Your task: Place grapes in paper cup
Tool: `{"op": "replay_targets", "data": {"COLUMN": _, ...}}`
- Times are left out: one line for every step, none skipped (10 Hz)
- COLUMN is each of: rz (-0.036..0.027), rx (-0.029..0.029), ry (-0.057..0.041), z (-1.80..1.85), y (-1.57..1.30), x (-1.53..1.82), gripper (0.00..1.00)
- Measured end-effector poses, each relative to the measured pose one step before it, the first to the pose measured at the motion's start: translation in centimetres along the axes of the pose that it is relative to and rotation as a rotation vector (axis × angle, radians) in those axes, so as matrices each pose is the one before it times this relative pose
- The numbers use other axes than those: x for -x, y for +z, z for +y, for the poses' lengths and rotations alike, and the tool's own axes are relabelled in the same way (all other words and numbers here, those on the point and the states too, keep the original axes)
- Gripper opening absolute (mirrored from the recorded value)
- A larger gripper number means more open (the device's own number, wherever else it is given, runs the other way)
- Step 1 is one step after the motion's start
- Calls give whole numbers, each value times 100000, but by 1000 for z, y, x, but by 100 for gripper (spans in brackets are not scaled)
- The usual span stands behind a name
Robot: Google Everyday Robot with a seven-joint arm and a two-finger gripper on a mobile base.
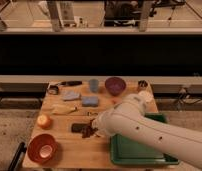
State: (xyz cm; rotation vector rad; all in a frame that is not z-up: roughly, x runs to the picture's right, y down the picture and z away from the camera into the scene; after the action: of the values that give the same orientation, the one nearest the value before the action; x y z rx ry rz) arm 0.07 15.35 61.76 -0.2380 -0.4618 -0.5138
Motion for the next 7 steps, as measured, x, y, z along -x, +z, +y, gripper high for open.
{"op": "replay_targets", "data": {"rz": 3467, "rx": -2720, "ry": 451, "z": -323, "y": -1719, "x": -1416, "gripper": 0}}
{"op": "replay_targets", "data": {"rz": 2689, "rx": -2319, "ry": 1159, "z": -40, "y": -1449, "x": -2154, "gripper": 0}}
{"op": "replay_targets", "data": {"rz": 436, "rx": -816, "ry": 1360, "z": 80, "y": -675, "x": -1483, "gripper": 0}}
{"op": "replay_targets", "data": {"rz": 1766, "rx": -453, "ry": 1864, "z": 213, "y": -826, "x": -2806, "gripper": 0}}
{"op": "replay_targets", "data": {"rz": 1345, "rx": 130, "ry": 1966, "z": 6, "y": -449, "x": -2394, "gripper": 0}}
{"op": "replay_targets", "data": {"rz": 1527, "rx": 230, "ry": 1761, "z": -153, "y": -247, "x": -2328, "gripper": 0}}
{"op": "replay_targets", "data": {"rz": 1951, "rx": 238, "ry": 2498, "z": -608, "y": -210, "x": -3218, "gripper": 0}}
